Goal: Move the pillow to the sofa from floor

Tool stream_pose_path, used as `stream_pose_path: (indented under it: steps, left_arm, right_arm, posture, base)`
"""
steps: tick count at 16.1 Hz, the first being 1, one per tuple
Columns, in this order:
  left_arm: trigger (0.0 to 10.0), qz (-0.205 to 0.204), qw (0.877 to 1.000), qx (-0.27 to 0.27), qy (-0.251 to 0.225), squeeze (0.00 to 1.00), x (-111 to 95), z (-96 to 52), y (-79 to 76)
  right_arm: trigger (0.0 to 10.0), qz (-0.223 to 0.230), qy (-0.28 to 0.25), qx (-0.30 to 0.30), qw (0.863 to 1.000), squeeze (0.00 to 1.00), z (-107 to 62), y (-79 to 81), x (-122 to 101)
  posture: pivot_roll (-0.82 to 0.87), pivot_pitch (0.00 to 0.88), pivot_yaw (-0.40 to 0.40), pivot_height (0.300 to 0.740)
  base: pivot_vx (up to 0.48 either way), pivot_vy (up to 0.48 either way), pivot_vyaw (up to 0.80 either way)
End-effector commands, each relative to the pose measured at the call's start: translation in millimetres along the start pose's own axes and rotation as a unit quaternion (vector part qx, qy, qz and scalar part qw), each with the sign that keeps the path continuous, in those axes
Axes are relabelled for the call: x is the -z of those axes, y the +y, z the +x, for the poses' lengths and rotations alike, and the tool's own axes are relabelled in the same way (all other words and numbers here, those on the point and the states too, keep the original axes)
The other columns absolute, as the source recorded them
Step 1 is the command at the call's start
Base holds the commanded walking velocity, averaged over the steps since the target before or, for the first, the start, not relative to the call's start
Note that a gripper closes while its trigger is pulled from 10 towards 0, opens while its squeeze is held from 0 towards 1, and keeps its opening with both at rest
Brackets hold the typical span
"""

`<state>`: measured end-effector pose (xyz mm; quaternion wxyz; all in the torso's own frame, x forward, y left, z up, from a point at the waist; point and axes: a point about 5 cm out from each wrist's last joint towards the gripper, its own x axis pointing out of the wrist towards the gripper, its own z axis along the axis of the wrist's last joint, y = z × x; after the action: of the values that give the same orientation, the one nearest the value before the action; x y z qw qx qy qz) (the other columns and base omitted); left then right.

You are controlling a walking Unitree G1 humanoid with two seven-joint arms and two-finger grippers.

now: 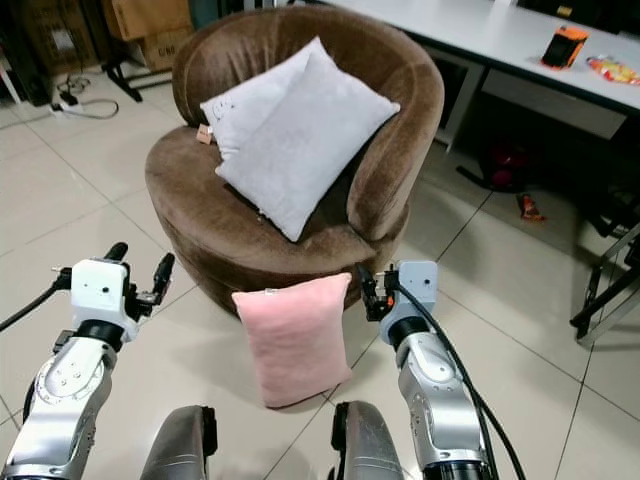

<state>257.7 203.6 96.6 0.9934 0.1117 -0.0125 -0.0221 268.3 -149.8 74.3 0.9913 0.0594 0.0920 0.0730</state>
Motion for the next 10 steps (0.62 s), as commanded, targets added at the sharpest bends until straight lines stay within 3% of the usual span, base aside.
stream_pose_path:
  steps: [1,3,7,10]
  left_arm:
    - [10.0,0.007,1.0,0.004,-0.009,0.0,-4.2,1.8,-0.9]
    - [10.0,0.002,1.0,0.009,-0.01,0.0,-4.3,0.5,0.0]
    - [10.0,0.003,1.0,0.006,-0.008,0.0,-3.6,-0.5,0.3]
    - [10.0,0.001,1.0,0.01,-0.005,0.0,-2.6,-0.3,-1.1]
  right_arm:
    - [10.0,-0.007,0.001,0.01,1.0,0.0,0.5,-3.6,-2.1]
    - [10.0,-0.023,0.01,0.0,1.0,0.0,1.6,-2.0,-0.2]
    - [10.0,-0.025,0.011,0.001,1.0,0.0,1.6,-0.7,-0.1]
    - [10.0,-0.016,0.01,0.015,1.0,0.0,-0.1,-4.3,0.4]
  posture:
    - [0.0,0.0,-0.068,0.625]
    - [0.0,0.0,-0.071,0.625]
    - [0.0,0.0,-0.073,0.625]
    - [0.0,0.0,-0.073,0.625]
  base:
    - [0.0,0.0,0.0]
    - [0.268,0.0,0.21]
    - [0.298,0.0,0.75]
    - [0.3,0.0,0.0]
